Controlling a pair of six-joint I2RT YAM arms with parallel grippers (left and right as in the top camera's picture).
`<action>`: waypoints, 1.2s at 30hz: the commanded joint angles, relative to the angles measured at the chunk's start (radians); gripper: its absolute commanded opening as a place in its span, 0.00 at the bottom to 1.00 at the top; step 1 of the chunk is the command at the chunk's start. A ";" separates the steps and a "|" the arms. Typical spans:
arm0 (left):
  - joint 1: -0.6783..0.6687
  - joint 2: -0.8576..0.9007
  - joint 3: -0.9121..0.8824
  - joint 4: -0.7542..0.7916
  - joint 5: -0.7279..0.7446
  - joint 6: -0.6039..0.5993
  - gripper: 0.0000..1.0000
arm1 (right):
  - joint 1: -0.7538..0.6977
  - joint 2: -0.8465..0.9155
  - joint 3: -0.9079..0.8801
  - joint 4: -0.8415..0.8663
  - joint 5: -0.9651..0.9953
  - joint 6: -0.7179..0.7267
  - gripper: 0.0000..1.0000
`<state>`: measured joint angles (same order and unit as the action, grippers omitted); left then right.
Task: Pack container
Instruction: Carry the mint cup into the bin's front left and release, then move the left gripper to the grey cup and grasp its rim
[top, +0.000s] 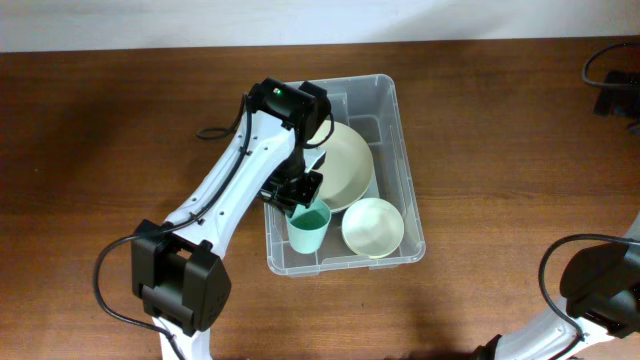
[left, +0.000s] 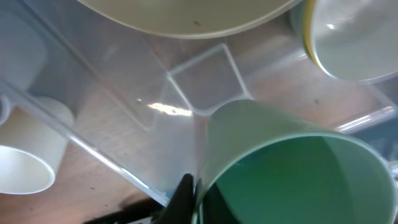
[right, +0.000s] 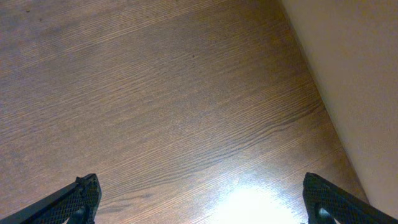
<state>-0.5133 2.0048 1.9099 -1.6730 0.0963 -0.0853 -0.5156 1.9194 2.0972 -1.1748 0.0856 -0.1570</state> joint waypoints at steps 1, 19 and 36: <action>0.001 -0.007 -0.006 0.034 -0.087 -0.008 0.45 | -0.002 0.000 0.013 0.000 0.002 0.009 0.99; 0.228 -0.097 0.243 0.107 -0.098 -0.057 0.59 | -0.002 0.000 0.013 0.000 0.002 0.009 0.99; 0.443 -0.111 -0.054 0.211 -0.193 -0.056 0.55 | -0.002 0.000 0.013 0.000 0.001 0.009 0.99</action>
<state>-0.0879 1.8961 1.9301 -1.5009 -0.0875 -0.1295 -0.5156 1.9194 2.0975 -1.1751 0.0856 -0.1566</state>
